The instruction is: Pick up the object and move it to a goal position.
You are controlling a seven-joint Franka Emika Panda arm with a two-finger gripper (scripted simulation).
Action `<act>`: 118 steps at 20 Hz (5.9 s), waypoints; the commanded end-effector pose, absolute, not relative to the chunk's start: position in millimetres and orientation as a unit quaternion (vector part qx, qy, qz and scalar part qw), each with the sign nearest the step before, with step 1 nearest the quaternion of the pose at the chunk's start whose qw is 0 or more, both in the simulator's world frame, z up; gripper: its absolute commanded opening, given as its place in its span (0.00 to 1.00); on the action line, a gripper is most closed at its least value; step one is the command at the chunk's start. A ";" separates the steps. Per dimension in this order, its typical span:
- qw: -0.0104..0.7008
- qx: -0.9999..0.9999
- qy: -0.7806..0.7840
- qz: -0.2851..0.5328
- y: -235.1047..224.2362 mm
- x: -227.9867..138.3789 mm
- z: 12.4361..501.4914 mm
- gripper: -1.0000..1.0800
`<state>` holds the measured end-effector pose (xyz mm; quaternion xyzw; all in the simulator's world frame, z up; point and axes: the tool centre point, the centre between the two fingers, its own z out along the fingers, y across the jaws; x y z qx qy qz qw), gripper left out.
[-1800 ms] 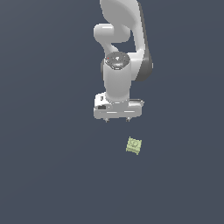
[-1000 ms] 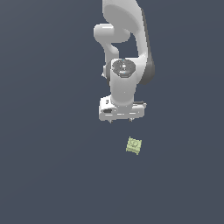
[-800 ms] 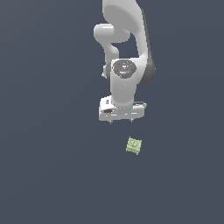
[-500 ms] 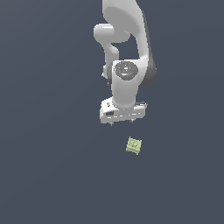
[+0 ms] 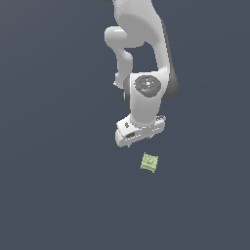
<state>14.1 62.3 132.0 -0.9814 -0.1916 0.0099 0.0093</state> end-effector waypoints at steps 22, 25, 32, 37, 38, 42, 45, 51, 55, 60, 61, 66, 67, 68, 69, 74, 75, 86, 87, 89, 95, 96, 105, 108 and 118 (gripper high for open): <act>0.001 -0.851 -0.525 0.002 106.0 63.4 99.2 0.96; 0.001 -0.836 -0.548 0.001 109.1 67.0 96.6 0.96; 0.000 -0.816 -0.578 0.000 113.1 71.6 93.2 0.96; 0.000 -0.815 -0.579 0.000 113.3 71.7 92.6 0.96; 0.000 -0.815 -0.579 0.000 113.2 71.7 91.4 0.96; 0.000 -0.815 -0.580 0.000 113.4 71.4 78.5 0.96; 0.000 -0.814 -0.581 0.000 113.5 70.8 61.2 0.96; 0.000 -0.814 -0.581 0.000 113.7 71.0 42.1 0.96; 0.000 -0.814 -0.581 0.000 113.5 72.0 42.9 0.00; 0.000 -0.814 -0.581 0.000 113.5 72.0 42.9 0.00; 0.000 -0.814 -0.581 0.000 113.5 72.0 42.9 0.00; 0.000 -0.814 -0.581 0.000 113.4 71.8 43.0 0.00; 0.000 -0.814 -0.581 0.000 112.9 71.6 43.1 0.00; 0.000 -0.814 -0.581 0.000 112.0 71.1 43.4 0.00; 0.000 -0.814 -0.581 0.000 110.9 70.5 43.8 0.00; 0.000 -0.814 -0.581 0.000 99.7 64.5 47.7 0.00; 0.000 -0.814 -0.581 0.000 96.3 62.7 48.9 0.00; 0.000 -0.814 -0.581 0.000 25.3 25.1 73.0 0.00; 0.000 -0.814 -0.581 0.000 15.2 20.0 76.4 0.00; 0.000 -0.814 -0.581 0.000 -5.7 9.1 83.6 0.00; 0.000 -0.814 -0.581 0.000 -71.3 -24.6 106.3 0.00; 0.000 -0.814 -0.581 0.000 -82.1 -30.1 110.1 0.00; 0.000 -0.814 -0.581 0.000 -173.4 -74.6 142.2 0.00; 0.000 -0.814 -0.581 0.000 -196.6 -85.3 150.4 0.00; 0.000 -0.814 -0.581 0.000 -240.3 -104.0 165.6 0.00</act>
